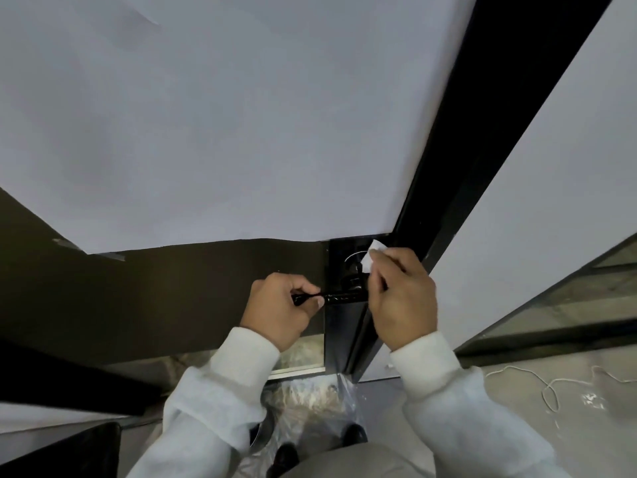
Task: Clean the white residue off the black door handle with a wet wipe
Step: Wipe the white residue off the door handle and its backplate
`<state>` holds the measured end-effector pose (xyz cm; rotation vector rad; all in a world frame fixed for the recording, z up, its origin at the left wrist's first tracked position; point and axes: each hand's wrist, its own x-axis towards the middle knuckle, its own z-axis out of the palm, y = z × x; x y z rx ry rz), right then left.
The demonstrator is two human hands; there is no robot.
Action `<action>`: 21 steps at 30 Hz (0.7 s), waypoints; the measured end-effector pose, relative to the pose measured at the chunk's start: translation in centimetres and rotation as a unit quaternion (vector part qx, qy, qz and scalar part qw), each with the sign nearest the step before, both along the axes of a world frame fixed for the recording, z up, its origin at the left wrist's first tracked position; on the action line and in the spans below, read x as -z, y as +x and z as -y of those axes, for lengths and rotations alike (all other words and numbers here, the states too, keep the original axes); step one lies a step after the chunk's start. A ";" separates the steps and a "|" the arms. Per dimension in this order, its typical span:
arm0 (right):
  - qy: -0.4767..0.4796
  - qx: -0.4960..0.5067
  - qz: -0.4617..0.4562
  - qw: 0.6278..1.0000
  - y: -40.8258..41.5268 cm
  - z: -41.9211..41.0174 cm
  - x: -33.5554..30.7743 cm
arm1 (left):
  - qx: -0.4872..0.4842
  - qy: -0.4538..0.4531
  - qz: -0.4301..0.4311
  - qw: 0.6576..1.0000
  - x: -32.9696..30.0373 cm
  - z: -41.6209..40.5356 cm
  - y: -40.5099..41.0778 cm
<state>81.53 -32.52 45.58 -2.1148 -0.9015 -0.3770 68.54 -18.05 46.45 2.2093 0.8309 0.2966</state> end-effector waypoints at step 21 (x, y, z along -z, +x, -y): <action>-0.284 -0.181 0.060 0.940 1.2 -1.8 -1.6 | -0.027 -0.002 -0.073 0.997 -1.5 0.4 0.9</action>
